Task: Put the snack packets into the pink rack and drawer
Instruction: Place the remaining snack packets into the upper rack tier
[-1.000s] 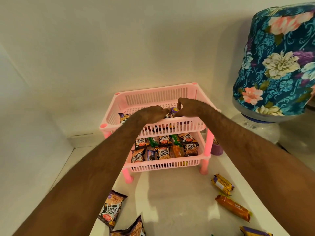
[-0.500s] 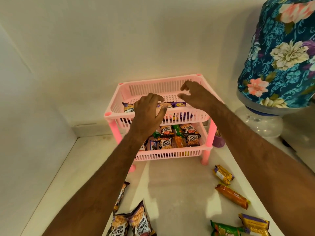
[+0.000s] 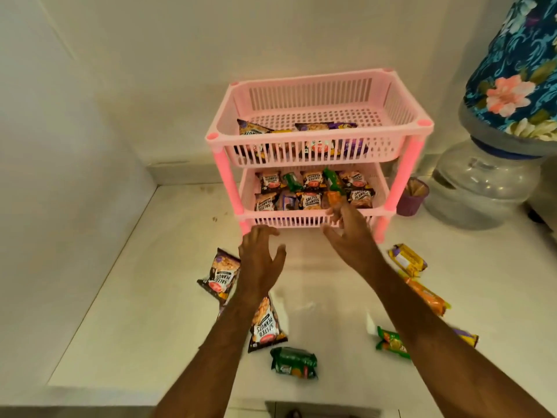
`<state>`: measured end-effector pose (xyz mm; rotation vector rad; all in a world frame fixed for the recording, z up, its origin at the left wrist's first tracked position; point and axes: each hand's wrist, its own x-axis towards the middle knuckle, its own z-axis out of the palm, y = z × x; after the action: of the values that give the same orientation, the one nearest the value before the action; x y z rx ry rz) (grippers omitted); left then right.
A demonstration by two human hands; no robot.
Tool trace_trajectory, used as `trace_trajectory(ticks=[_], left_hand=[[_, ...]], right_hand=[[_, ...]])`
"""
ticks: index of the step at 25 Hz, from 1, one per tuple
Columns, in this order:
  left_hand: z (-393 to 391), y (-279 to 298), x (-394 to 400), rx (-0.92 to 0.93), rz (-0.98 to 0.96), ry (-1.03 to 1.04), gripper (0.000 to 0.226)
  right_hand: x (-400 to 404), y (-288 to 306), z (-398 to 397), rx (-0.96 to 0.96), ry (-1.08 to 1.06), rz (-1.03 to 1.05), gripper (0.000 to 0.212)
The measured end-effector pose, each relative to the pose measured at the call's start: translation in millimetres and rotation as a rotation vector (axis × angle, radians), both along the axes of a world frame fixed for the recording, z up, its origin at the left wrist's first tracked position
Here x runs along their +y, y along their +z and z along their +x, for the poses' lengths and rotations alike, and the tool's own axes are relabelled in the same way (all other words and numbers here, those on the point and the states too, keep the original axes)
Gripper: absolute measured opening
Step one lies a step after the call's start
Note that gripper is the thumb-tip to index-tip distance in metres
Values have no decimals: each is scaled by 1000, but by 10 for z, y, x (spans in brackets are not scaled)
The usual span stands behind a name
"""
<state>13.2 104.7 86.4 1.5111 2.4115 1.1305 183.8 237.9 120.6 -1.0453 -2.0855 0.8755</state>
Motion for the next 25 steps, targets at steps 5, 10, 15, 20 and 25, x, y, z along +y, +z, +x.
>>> trace_trajectory(ticks=[5, 10, 15, 20, 25], left_hand=[[25, -602, -479, -23, -288, -41, 33], [-44, -823, -757, 15, -491, -15, 63], [-171, -835, -893, 24, -762, -49, 81], [-149, -868, -891, 173, -846, -137, 62], [-149, -849, -817, 175, -790, -125, 50]], right_hand=[[-499, -660, -57, -312, 224, -247, 28], [-886, -1022, -42, -688, 568, -479, 66], [-1111, -1179, -58, -864, 726, -472, 79], [-1214, -1189, -58, -892, 764, -449, 65], [-1148, -1184, 30, -873, 740, -415, 61]])
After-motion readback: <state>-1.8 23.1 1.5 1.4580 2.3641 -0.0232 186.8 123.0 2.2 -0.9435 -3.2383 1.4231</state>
